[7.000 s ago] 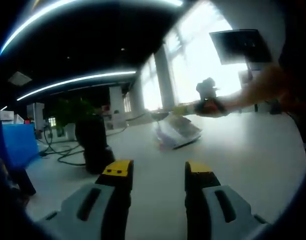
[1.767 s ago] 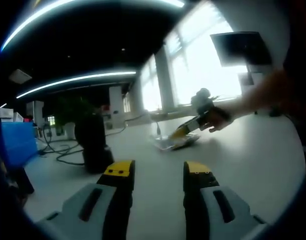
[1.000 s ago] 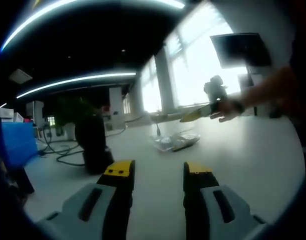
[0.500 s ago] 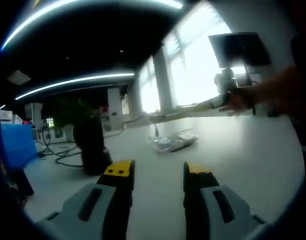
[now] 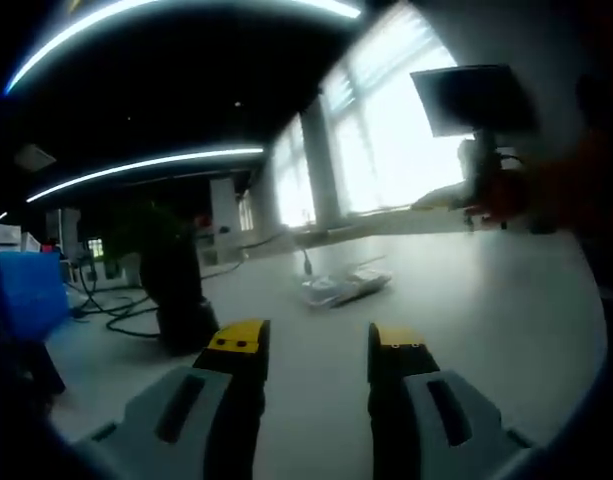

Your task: Clip sheet goods on table flip sheet goods clip sheet goods scan sheet goods put sheet goods back to table

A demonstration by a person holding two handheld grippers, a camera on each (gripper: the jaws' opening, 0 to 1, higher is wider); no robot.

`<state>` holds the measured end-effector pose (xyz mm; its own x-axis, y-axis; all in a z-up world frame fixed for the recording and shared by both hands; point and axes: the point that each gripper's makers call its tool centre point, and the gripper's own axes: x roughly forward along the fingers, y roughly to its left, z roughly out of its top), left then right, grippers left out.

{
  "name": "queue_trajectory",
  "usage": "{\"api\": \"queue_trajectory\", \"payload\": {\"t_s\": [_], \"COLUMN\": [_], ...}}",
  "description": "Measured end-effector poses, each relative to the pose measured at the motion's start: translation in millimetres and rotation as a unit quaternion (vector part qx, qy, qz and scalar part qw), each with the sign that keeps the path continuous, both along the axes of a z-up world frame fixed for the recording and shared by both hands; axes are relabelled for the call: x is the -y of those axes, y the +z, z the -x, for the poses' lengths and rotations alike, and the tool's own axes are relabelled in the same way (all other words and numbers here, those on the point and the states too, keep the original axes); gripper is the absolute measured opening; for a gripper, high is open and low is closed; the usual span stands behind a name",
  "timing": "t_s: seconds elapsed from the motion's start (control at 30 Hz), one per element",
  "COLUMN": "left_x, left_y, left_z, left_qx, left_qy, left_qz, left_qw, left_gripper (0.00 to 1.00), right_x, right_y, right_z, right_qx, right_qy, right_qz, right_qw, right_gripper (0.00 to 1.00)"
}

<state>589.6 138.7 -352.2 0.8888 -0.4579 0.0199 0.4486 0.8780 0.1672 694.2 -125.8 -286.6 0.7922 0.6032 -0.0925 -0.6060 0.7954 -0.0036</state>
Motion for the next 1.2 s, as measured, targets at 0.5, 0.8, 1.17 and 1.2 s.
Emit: {"api": "queue_trajectory", "payload": {"t_s": [0.5, 0.8, 1.17, 1.2], "left_x": [5.0, 3.9, 4.5, 4.1], "left_y": [7.2, 18.3, 14.9, 14.8], "left_z": [7.7, 12.3, 12.2, 12.0], "left_qx": [0.010, 0.033, 0.019, 0.018], "left_qy": [-0.011, -0.018, -0.020, -0.019], "left_qz": [0.015, 0.038, 0.045, 0.046], "left_qw": [0.9998, 0.9986, 0.9986, 0.9986], "left_gripper": [0.26, 0.20, 0.25, 0.25], "right_x": [31.0, 33.8, 34.8, 35.1], "right_y": [5.0, 0.7, -0.9, -1.1], "right_z": [39.7, 61.5, 86.2, 87.2], "right_qx": [0.010, 0.010, 0.015, 0.016], "right_qy": [-0.015, -0.015, -0.020, -0.021], "right_qz": [-0.001, 0.009, 0.007, 0.004], "right_qw": [0.9998, 0.9998, 0.9997, 0.9996], "right_gripper": [0.75, 0.75, 0.74, 0.74]}}
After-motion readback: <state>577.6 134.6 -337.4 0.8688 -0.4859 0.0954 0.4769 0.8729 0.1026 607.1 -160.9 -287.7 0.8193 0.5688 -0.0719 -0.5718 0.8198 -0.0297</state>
